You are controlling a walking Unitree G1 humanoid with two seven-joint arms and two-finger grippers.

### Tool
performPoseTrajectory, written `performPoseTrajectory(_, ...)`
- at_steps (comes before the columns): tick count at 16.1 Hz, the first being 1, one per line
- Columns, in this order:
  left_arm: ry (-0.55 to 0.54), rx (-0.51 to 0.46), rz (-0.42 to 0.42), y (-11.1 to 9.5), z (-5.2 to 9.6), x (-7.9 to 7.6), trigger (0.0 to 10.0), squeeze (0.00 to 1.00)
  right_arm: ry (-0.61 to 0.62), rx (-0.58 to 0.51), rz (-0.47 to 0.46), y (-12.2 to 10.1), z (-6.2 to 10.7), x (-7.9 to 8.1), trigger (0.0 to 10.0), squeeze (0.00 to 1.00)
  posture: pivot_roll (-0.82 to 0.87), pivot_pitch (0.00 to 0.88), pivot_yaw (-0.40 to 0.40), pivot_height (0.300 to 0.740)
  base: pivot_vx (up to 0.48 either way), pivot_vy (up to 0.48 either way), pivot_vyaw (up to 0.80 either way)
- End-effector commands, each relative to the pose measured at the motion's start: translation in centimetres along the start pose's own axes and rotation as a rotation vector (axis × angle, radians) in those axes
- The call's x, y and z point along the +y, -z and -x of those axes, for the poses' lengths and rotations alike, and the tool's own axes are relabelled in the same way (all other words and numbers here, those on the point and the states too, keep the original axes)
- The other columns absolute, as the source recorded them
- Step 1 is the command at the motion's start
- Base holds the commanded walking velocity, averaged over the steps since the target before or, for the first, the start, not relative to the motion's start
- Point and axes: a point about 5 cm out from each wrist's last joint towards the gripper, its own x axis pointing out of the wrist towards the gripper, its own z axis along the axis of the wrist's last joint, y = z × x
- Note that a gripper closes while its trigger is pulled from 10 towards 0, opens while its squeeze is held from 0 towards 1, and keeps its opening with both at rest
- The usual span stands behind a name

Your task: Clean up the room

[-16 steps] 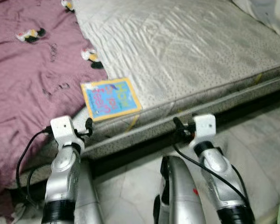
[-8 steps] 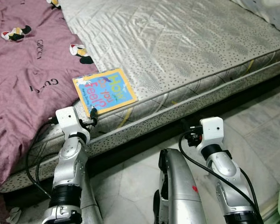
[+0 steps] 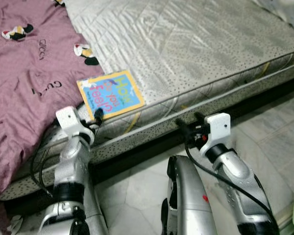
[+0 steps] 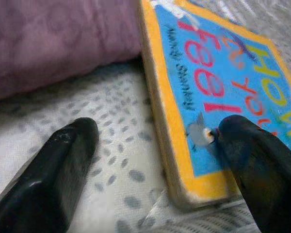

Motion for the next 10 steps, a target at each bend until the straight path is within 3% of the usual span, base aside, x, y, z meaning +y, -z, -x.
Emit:
performPoseTrajectory(1, 0.023, 0.045, 0.013, 0.5, -0.1, -0.1, 10.0, 0.0, -0.028, 0.01, -0.008, -0.1, 0.4, 0.2, 10.0, 0.0, -0.13, 0.167, -0.036, 0.462, 0.0, 0.0, 0.0)
performPoseTrajectory(4, 0.07, 0.1, 0.082, 0.9, -0.9, -0.7, 10.0, 0.0, -0.008, 0.021, 0.001, 0.2, 0.6, 0.1, 10.0, 0.0, -0.14, 0.158, -0.035, 0.462, 0.0, 0.0, 0.0)
performPoseTrajectory(6, 0.115, 0.219, 0.118, 2.0, -1.6, -1.3, 10.0, 0.0, -0.133, 0.007, -0.078, -1.1, 0.7, 1.8, 10.0, 0.0, -0.14, 0.146, -0.034, 0.462, 0.0, 0.0, 0.0)
performPoseTrajectory(8, 0.151, 0.37, 0.1, 3.6, -1.5, -1.3, 10.0, 0.0, -0.471, 0.004, -0.167, -3.0, 2.1, 5.1, 10.0, 0.0, -0.15, 0.136, -0.029, 0.462, 0.0, 0.0, 0.0)
performPoseTrajectory(9, 0.153, 0.377, 0.138, 3.7, -1.6, -1.3, 10.0, 0.0, -0.489, 0.008, -0.17, -3.2, 2.2, 5.2, 10.0, 0.0, -0.15, 0.131, -0.031, 0.462, 0.0, 0.0, 0.0)
performPoseTrajectory(10, 0.177, 0.38, 0.175, 3.6, -1.7, -1.4, 2.2, 0.0, -0.49, 0.018, -0.158, -3.0, 2.3, 5.2, 10.0, 0.0, -0.16, 0.123, -0.031, 0.462, 0.0, 0.0, 0.0)
